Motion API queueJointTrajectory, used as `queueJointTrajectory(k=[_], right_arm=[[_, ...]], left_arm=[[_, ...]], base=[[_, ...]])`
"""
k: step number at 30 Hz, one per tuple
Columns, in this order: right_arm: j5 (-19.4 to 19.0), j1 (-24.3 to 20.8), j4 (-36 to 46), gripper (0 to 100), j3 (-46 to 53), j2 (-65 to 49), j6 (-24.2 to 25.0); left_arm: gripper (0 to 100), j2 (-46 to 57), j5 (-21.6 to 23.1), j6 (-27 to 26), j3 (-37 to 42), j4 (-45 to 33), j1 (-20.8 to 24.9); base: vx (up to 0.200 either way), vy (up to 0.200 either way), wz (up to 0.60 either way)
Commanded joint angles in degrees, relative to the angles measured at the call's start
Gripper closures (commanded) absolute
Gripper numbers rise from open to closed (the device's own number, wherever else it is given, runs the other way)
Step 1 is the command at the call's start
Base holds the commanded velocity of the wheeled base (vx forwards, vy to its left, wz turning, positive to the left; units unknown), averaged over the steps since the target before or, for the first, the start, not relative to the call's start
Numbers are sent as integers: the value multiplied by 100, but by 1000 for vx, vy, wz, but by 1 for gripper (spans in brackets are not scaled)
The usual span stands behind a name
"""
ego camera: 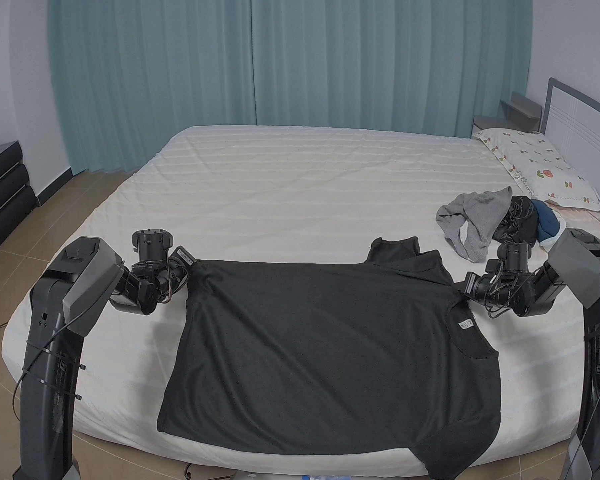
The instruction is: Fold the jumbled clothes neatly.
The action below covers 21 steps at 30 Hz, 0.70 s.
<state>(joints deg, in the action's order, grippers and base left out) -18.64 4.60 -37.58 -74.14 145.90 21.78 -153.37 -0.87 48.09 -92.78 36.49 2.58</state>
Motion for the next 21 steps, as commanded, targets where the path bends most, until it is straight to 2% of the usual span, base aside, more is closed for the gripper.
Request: queueJointTrajectory(k=[1,7,14,21], right_arm=[[-26,-29,23,0,111,-88,-60],[-87,-55,-39,0,-188,-193,28],[97,-240,32,0,-883,-88,994],[405,-574,164,0,-1454,457,1073]], left_arm=[[100,9,-1,-2,-3,-28,5],[100,18,-1,-2,-3,-28,14],[100,35,-1,-2,-3,-115,23],[100,62,-10,-2,-3,-133,58]], base=[[0,0,0],[0,0,0],[0,0,0],[0,0,0]])
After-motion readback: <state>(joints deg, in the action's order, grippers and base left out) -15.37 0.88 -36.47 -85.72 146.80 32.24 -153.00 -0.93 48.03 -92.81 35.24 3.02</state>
